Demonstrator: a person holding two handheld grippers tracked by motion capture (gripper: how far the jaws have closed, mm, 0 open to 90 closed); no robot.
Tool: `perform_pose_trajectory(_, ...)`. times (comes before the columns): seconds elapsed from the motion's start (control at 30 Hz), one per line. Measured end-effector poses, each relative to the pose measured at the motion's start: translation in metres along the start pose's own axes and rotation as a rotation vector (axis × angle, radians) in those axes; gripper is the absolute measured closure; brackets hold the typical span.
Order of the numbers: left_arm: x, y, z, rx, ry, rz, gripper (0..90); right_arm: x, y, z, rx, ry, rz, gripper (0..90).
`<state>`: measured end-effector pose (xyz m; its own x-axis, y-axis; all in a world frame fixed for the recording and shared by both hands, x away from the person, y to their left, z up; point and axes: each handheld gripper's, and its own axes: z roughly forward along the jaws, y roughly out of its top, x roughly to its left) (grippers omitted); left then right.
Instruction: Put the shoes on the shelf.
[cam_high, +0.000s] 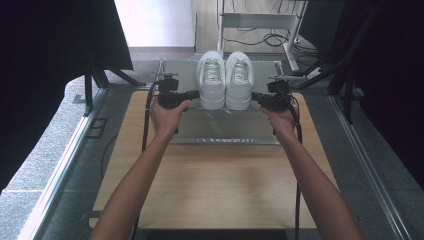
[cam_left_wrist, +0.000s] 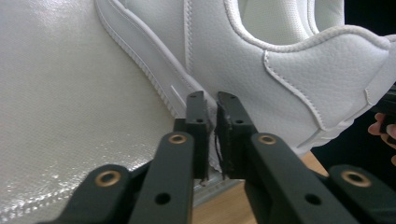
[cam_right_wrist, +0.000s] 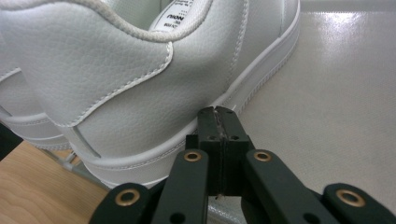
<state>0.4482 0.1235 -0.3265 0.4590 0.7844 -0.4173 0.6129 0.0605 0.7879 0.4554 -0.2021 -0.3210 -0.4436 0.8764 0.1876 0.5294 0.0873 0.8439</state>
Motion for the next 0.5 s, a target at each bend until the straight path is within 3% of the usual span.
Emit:
perform_pose_trajectory(0.03, 0.001, 0.000, -0.003, -0.014, -0.005, 0.010, 72.1, -0.002, 0.001, -0.002, -0.006, 0.012, 0.007, 84.5)
perform_pose_trajectory(0.1, 0.002, -0.001, -0.004, -0.023, -0.012, 0.017, 69.0, -0.004, 0.001, -0.003, -0.012, 0.021, 0.013, 82.6)
perform_pose_trajectory(0.13, 0.002, -0.001, -0.006, -0.031, -0.020, 0.024, 59.3, -0.007, 0.002, -0.008, -0.035, 0.052, 0.031, 77.5)
perform_pose_trajectory(0.17, 0.002, -0.001, -0.007, -0.033, -0.021, 0.029, 59.3, -0.007, 0.002, -0.008, -0.035, 0.052, 0.031, 77.5)
perform_pose_trajectory(0.2, 0.001, -0.002, -0.012, -0.039, -0.022, 0.053, 50.8, -0.007, 0.002, -0.015, -0.059, 0.057, 0.024, 71.3)
perform_pose_trajectory(0.23, 0.001, -0.002, -0.012, -0.039, -0.022, 0.053, 48.5, -0.007, 0.002, -0.015, -0.059, 0.057, 0.024, 71.3)
perform_pose_trajectory(0.27, 0.001, -0.005, -0.019, -0.052, -0.037, 0.060, 45.4, -0.005, 0.001, -0.021, -0.072, 0.048, -0.009, 65.5)
perform_pose_trajectory(0.3, 0.001, -0.005, -0.019, -0.052, -0.037, 0.060, 42.5, -0.005, 0.001, -0.021, -0.072, 0.048, -0.009, 65.5)
perform_pose_trajectory(0.33, 0.001, -0.009, -0.026, -0.062, -0.051, 0.062, 40.5, -0.002, -0.002, -0.029, -0.084, 0.038, -0.055, 61.8)
perform_pose_trajectory(0.5, 0.000, -0.019, -0.042, -0.068, -0.060, 0.084, 37.5, 0.003, -0.015, -0.044, -0.107, 0.043, -0.117, 56.4)
